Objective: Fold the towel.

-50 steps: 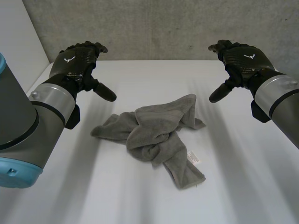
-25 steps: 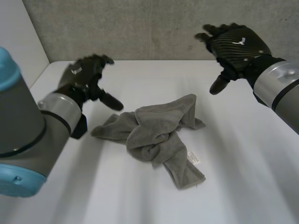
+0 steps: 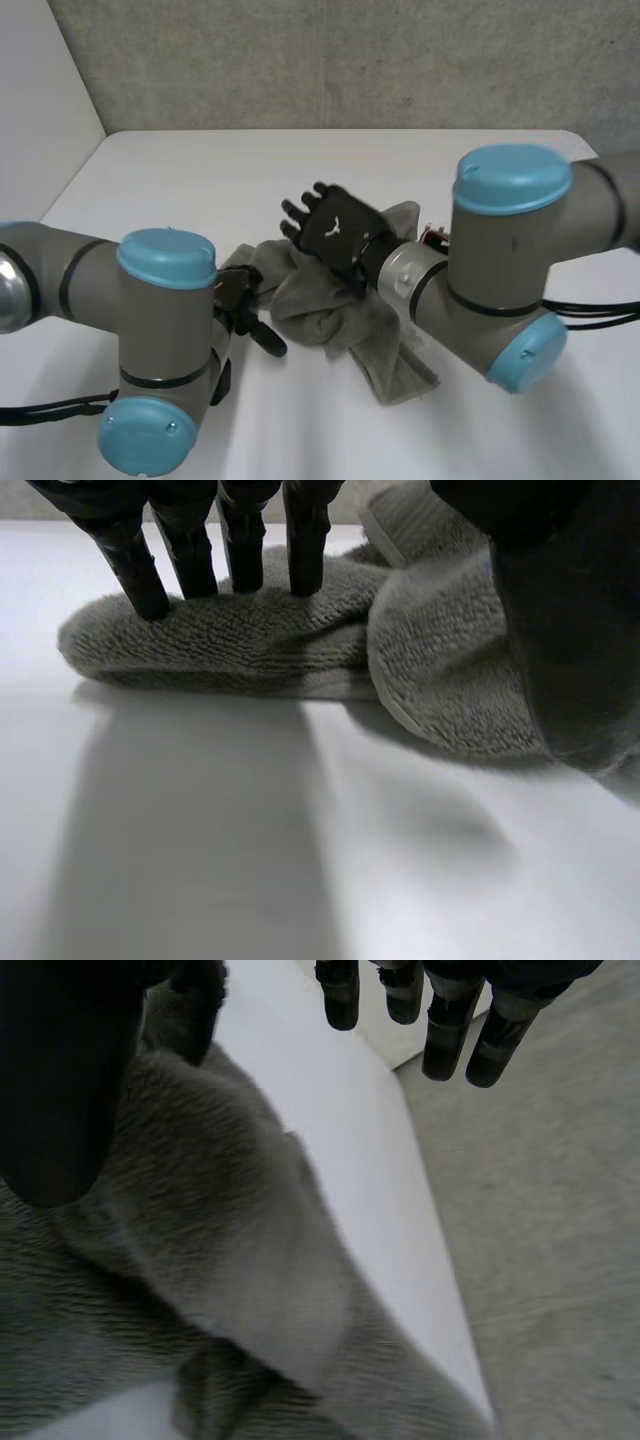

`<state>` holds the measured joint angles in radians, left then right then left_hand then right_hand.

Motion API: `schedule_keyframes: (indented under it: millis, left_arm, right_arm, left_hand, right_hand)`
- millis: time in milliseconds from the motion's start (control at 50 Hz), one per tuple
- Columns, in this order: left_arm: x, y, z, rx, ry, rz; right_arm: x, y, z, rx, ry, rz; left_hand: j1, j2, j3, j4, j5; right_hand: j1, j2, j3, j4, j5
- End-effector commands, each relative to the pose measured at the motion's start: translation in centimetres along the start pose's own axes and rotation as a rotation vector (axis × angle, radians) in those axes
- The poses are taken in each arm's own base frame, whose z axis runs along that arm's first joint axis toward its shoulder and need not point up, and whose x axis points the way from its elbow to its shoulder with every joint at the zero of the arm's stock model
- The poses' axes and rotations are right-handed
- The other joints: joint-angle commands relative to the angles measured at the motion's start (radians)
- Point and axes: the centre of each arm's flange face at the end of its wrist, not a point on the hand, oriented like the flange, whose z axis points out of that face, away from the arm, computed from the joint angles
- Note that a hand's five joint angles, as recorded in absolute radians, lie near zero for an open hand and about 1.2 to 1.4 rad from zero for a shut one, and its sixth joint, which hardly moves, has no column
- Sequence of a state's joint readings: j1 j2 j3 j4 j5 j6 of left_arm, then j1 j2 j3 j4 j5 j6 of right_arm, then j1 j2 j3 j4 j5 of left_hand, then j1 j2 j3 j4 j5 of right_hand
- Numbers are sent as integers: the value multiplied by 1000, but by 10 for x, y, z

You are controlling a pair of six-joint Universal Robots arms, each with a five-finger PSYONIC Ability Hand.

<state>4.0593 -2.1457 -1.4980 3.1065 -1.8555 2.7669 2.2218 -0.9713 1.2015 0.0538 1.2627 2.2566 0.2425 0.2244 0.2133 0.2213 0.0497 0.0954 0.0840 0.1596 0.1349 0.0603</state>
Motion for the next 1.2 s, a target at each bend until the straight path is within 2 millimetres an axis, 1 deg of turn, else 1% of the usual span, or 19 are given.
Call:
schedule_keyframes:
  millis: [20, 40, 60, 80, 100, 140, 160, 180, 200, 260, 300, 440, 480, 560, 700, 720, 820, 960, 1200]
  left_arm:
    - [13, 9, 7, 19, 42, 1]
    - [15, 9, 8, 28, 48, 0]
    - [15, 9, 8, 28, 48, 0]
    - [16, 8, 9, 35, 51, -2]
    - [16, 8, 9, 35, 51, -2]
    - [17, 6, 11, 51, 58, -8]
    - [17, 6, 11, 51, 58, -8]
    - [19, 4, 12, 59, 62, -10]
    - [19, 3, 12, 65, 63, -11]
    - [19, 2, 13, 72, 66, -13]
    - [22, -1, 14, 90, 76, -16]
    - [27, -6, 22, 149, 99, -20]
    - [30, -10, 26, 185, 115, -31]
    - [34, -11, 31, 210, 131, -40]
    - [39, -4, 38, 215, 171, -53]
    - [39, -4, 38, 215, 171, -53]
    - [51, 8, 31, 163, 256, -74]
    - [59, 11, 22, 132, 300, -157]
    - [78, 25, -3, 18, 387, -245]
  right_arm:
    - [-25, 18, 17, -26, -60, -13]
    - [-26, 19, 19, -26, -59, -33]
    - [-26, 19, 19, -26, -59, -33]
    - [-24, 19, 21, -28, -49, -47]
    - [-24, 19, 21, -28, -49, -47]
    - [-16, 15, 24, -19, -3, -56]
    - [-16, 15, 24, -19, -2, -56]
    - [-11, 12, 24, -11, 23, -54]
    - [-6, 9, 24, -2, 48, -48]
    - [0, 5, 23, 9, 73, -32]
    - [12, 3, 18, 6, 123, 49]
    - [17, 8, 4, -41, 171, 260]
    - [28, 11, -10, -58, 197, 331]
    - [34, 12, -27, -66, 211, 383]
    - [45, -3, -66, -12, 243, 452]
    - [45, -3, -66, -12, 243, 452]
    - [72, -4, -87, 51, 355, 474]
    - [77, -3, -94, 65, 397, 457]
    - [82, 14, -96, 29, 442, 472]
  left_hand:
    - [-20, -2, -39, -47, -2]
    - [-6, 12, -39, -47, 13]
    - [-5, 13, -39, -47, 13]
    - [-5, 13, -39, -47, 13]
    - [-5, 13, -39, -47, 13]
    - [-5, 13, -39, -47, 13]
    - [-5, 13, -39, -47, 13]
    - [-5, 13, -39, -47, 13]
    - [-5, 13, -39, -47, 13]
    - [-5, 13, -39, -47, 13]
    - [-5, 13, -39, -47, 13]
    - [-5, 13, -39, -47, 13]
    - [-5, 13, -39, -47, 13]
    - [-3, 16, -39, -47, 16]
    - [80, 98, -39, -47, 98]
    - [80, 98, -39, -47, 98]
    - [77, 95, -39, -47, 95]
    - [77, 95, -39, -47, 95]
    - [74, 92, -39, -47, 92]
  right_hand:
    - [232, 243, 15, 40, 92]
    - [454, 466, 15, 40, 315]
    - [456, 468, 15, 40, 317]
    - [666, 677, 15, 40, 526]
    - [668, 679, 15, 40, 528]
    - [1118, 1129, 15, 40, 978]
    - [1120, 1131, 15, 40, 980]
    - [1274, 1285, 15, 40, 1134]
    - [1301, 1312, 15, 40, 1161]
    - [1301, 1312, 15, 40, 1161]
    - [1301, 1312, 15, 40, 1161]
    - [1301, 1312, 15, 40, 1161]
    - [1301, 1312, 15, 40, 1161]
    - [1301, 1312, 15, 40, 1161]
    - [1301, 1312, 15, 40, 1161]
    - [1301, 1312, 15, 40, 1161]
    - [1301, 1312, 15, 40, 1161]
    - [1301, 1312, 15, 40, 1161]
    - [1301, 1312, 15, 40, 1161]
